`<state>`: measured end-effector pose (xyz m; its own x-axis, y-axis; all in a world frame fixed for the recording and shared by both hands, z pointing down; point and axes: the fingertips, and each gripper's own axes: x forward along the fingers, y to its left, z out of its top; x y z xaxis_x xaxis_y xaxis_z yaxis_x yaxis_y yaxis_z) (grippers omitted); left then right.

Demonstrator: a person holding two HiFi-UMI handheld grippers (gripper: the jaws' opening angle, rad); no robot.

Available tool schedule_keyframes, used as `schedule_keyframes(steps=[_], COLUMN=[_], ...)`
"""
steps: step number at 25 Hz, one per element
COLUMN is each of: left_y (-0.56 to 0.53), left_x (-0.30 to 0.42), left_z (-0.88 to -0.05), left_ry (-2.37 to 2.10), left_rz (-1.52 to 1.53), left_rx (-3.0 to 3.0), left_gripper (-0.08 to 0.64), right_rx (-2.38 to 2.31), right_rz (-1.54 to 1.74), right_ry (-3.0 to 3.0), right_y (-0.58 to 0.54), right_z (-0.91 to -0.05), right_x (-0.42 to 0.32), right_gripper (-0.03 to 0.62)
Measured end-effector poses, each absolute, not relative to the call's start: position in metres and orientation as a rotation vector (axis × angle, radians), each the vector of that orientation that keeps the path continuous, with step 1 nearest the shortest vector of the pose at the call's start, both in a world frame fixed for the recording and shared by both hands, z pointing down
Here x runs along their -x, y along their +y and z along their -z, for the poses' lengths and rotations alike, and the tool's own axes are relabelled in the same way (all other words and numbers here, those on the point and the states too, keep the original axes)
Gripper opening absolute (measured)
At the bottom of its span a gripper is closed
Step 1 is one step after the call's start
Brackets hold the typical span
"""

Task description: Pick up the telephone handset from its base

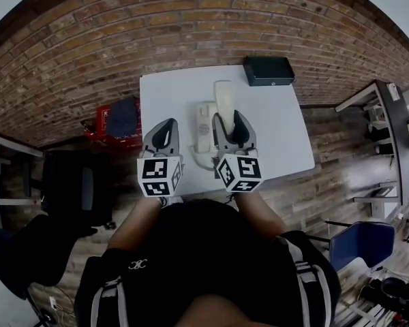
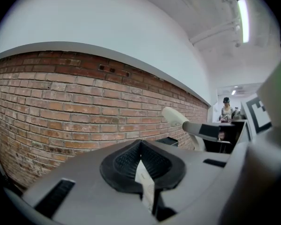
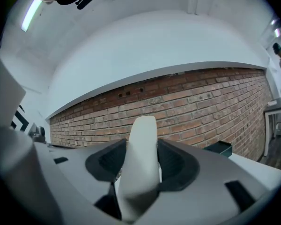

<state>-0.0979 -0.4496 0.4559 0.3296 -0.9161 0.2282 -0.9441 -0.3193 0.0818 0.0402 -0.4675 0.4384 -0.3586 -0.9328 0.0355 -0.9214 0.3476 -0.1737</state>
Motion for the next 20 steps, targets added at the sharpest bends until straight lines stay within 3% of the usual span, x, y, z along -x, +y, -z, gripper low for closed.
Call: schedule_keyframes(steps=[20], left_y=[-0.441], left_x=[0.091], left_z=[-0.453], left_ry=[-1.677], left_rz=[-0.204], left_rx=[-2.409], left_gripper=[0.003], right_rx=[1.78], right_rz=[0.337], right_ry=[2.526], right_y=[-0.464], right_z=[-0.454], right_x=[-0.045], right_gripper=[0.195])
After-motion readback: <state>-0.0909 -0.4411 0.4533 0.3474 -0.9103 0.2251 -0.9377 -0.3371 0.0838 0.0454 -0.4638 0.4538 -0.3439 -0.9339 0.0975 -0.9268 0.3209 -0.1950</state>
